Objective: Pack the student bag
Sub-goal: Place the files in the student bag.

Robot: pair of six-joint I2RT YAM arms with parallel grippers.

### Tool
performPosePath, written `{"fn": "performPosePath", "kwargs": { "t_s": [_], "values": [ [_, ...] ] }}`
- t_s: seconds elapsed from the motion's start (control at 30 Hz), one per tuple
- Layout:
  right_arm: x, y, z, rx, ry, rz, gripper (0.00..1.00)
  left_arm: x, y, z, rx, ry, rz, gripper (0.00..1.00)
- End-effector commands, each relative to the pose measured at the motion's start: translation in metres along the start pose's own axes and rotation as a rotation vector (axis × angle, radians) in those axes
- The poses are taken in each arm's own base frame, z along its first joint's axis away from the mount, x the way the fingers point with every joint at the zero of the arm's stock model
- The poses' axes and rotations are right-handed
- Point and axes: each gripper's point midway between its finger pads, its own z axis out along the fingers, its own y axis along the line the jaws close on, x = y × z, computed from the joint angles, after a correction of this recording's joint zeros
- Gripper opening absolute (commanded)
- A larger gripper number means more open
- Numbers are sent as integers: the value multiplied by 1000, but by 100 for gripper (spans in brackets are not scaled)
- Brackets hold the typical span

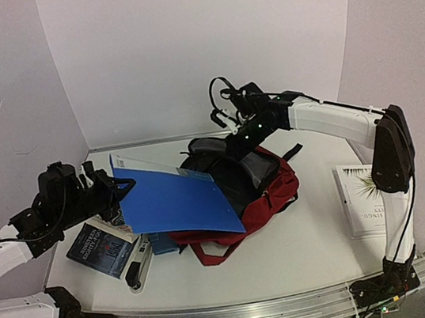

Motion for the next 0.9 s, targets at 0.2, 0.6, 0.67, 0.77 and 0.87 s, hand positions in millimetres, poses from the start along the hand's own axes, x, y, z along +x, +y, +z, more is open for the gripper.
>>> {"fn": "performPosePath", "kwargs": {
  "t_s": [0.2,0.6,0.67,0.77,0.87],
  "values": [
    [-9,27,-34,-112,-80,-62,0,-47,-53,-15,279,-264,-36,0],
    [-62,50,-49,-268,-172,156,0,-40,-62,39,339,-262,61,0],
    [-68,51,-49,-272,-187,168,0,-35,-66,53,358,-233,69,0],
    [-77,53,-49,-283,-209,158,0,-22,-71,74,376,-161,65,0],
    [-85,56,-51,-301,-230,135,0,-7,-73,90,400,-75,63,0]
  ]
}}
